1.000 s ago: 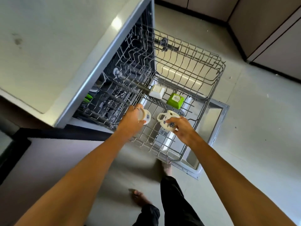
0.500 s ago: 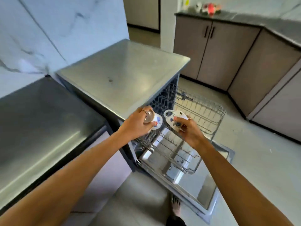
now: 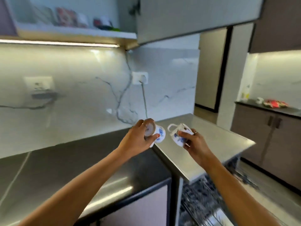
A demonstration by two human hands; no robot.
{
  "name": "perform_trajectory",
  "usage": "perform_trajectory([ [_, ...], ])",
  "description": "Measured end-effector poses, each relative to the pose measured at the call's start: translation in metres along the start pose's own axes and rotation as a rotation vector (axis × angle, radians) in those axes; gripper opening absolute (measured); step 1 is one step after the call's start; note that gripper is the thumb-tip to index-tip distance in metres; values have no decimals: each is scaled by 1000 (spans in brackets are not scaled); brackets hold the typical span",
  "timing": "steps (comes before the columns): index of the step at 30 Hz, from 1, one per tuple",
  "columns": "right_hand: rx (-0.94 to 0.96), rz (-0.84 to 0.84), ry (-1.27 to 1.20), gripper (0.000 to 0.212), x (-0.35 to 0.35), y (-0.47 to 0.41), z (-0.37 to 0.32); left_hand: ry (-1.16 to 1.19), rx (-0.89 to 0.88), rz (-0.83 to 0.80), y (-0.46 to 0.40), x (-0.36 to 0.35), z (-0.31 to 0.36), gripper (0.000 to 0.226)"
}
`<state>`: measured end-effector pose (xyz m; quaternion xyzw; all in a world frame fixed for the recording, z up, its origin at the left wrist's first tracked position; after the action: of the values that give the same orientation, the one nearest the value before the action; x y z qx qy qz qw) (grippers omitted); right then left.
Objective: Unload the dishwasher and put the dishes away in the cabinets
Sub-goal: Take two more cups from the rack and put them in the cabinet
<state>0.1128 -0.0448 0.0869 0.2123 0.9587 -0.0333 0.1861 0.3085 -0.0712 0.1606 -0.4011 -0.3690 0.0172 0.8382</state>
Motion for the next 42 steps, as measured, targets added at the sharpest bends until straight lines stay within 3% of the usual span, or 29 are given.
perform_trajectory([
  [6, 140, -312, 20, 26, -150, 14, -52, -154, -23, 293, -39, 132, -37, 54],
  [14, 403, -486, 63, 40, -272, 15, -141, -289, -83, 513, -88, 245, -45, 59],
  [28, 681, -433, 33, 34, -380, -71, -284, -465, -140, 696, -228, 364, -37, 56],
  [34, 623, -365, -5, 56, -437, -130, -310, -555, -152, 762, -288, 383, -45, 55],
  [38, 660, -373, 49, 50, -476, -153, -315, -626, -130, 752, -312, 387, -54, 57],
  [42, 828, -365, 309, 36, -513, -170, -310, -653, -120, 720, -328, 380, -63, 55],
])
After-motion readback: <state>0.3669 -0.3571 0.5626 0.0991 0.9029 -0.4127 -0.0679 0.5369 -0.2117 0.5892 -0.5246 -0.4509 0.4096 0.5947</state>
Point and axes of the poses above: each hand's wrist, its own y-axis away from the middle knuckle, its own x-axis out of the back of the hand, z = x × y, the point moved 10 cm from there along -y, towards the middle knuckle, and after that the axes turned 13 degrees about z, right-handed, at the moved point
